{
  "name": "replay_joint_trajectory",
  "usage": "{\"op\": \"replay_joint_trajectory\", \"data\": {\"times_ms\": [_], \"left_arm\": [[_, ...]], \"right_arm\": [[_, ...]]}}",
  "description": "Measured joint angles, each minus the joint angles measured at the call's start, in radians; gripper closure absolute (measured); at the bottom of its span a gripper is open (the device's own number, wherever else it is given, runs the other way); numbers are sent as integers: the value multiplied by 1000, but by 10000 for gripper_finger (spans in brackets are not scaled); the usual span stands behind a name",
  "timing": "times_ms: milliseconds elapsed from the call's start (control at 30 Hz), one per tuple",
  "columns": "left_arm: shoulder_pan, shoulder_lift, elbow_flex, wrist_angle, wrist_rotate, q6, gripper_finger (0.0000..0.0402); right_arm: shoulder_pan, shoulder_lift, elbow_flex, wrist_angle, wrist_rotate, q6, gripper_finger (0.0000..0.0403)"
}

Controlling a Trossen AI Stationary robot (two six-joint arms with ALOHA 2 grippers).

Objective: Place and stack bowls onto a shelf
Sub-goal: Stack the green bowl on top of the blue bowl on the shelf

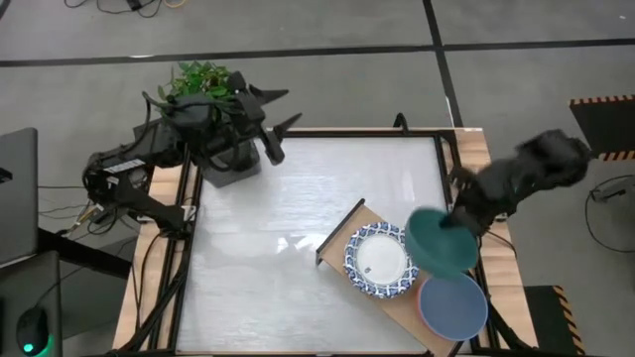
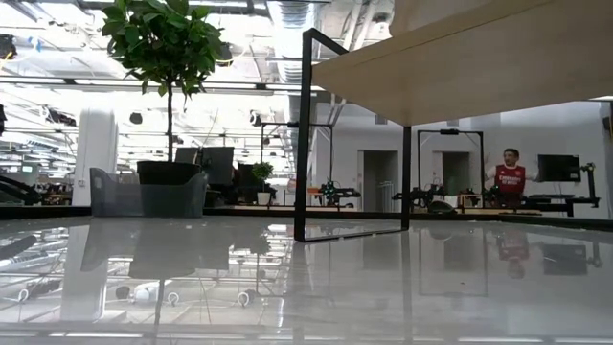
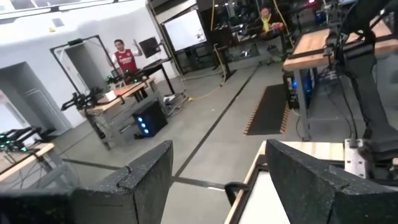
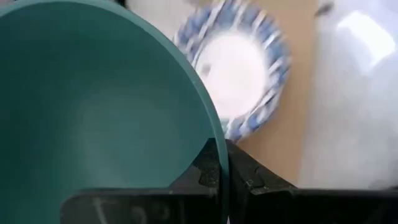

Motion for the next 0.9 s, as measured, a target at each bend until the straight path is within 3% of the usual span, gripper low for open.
{"op": "replay_joint_trajectory", "data": {"times_ms": [233, 367, 467, 667, 900], "left_arm": [[28, 11, 0, -35, 0, 0, 159], [49, 19, 0, -30, 17, -1, 159], [65, 22, 0, -30, 44, -7, 159], [83, 28, 0, -34, 60, -36, 159], [96, 28, 0, -28, 78, -61, 159]], "right_arm": [[346, 95, 0, -20, 111, 318, 379], [488, 127, 0, -54, 199, 516, 379], [574, 157, 0, -106, 206, 664, 379], [694, 196, -30, -99, 251, 802, 379], [731, 211, -92, -100, 253, 875, 379]]}}
